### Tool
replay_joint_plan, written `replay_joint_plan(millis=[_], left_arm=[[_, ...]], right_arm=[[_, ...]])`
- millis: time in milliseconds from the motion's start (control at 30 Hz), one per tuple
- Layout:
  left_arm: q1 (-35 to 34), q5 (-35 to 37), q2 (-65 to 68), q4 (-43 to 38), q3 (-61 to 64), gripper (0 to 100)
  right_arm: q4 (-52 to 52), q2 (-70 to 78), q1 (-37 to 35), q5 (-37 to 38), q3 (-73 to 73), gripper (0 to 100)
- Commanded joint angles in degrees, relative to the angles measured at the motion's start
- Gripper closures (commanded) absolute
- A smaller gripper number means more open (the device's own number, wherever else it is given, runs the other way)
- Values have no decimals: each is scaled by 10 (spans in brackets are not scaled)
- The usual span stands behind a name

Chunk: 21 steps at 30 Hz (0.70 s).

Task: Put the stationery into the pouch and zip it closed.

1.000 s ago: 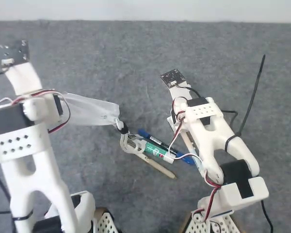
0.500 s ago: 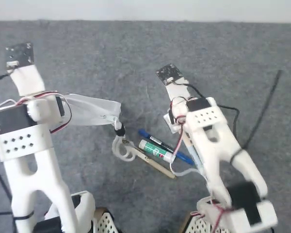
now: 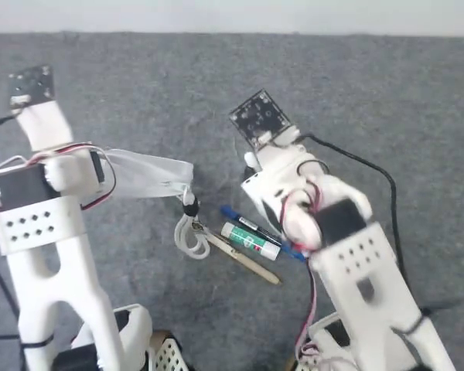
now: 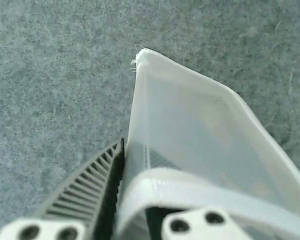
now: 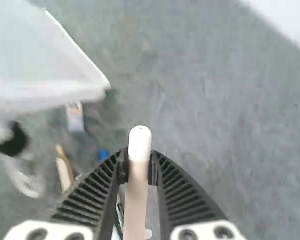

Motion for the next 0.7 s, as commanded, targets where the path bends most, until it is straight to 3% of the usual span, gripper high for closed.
replay_joint_plan(millis=[0, 467, 667], left_arm=[[21, 18, 4, -18, -19, 991], [21, 18, 4, -18, -19, 991], [21, 18, 4, -18, -19, 991]], right_arm=[[2, -80, -38, -61, -42, 991], [0, -109, -182, -67, -186, 991], [-73, -108, -258, -66, -203, 991]])
